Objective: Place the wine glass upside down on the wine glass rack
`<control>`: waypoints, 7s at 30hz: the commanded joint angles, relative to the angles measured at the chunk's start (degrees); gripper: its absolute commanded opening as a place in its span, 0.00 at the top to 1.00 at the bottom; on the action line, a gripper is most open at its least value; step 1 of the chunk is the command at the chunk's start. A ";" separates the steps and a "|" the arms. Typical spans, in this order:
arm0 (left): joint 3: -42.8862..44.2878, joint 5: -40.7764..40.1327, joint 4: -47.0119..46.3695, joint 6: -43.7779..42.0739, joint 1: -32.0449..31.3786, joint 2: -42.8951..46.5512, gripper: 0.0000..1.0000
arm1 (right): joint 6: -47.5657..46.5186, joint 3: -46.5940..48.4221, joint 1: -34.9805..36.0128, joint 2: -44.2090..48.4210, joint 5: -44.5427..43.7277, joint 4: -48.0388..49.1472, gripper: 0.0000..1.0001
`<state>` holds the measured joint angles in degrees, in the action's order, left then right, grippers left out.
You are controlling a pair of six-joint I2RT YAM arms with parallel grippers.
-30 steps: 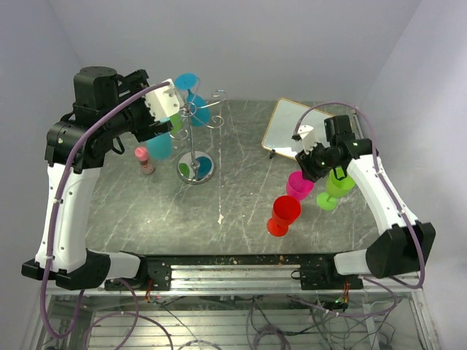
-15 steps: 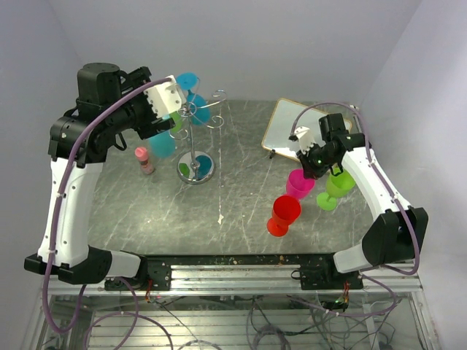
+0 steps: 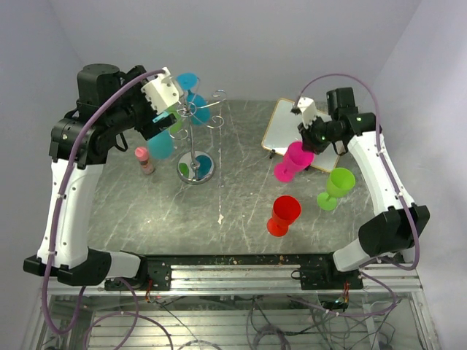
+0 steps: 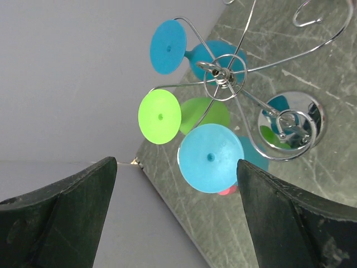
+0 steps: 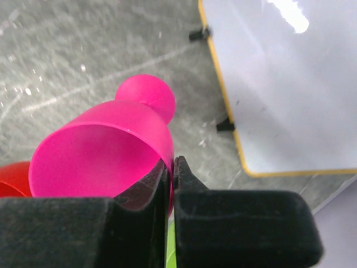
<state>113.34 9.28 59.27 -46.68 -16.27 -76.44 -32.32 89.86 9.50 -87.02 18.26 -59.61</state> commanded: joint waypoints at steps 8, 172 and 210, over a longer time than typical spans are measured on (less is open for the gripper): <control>-2.69 11.85 -5.68 10.58 2.67 8.69 0.01 | 4.42 17.25 0.08 -0.81 12.92 7.75 1.00; 2.52 -32.49 -47.35 -6.72 -20.88 -27.46 0.93 | 10.33 -14.34 -0.01 9.88 20.93 35.99 0.02; -7.05 -36.27 -39.85 -8.72 -21.79 -21.50 0.93 | 10.25 -15.07 -0.09 9.42 22.44 36.22 0.01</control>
<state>107.04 -25.06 18.41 -55.94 -37.23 -100.31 -21.69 75.31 9.69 -78.35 39.72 -24.62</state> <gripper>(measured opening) 0.072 0.990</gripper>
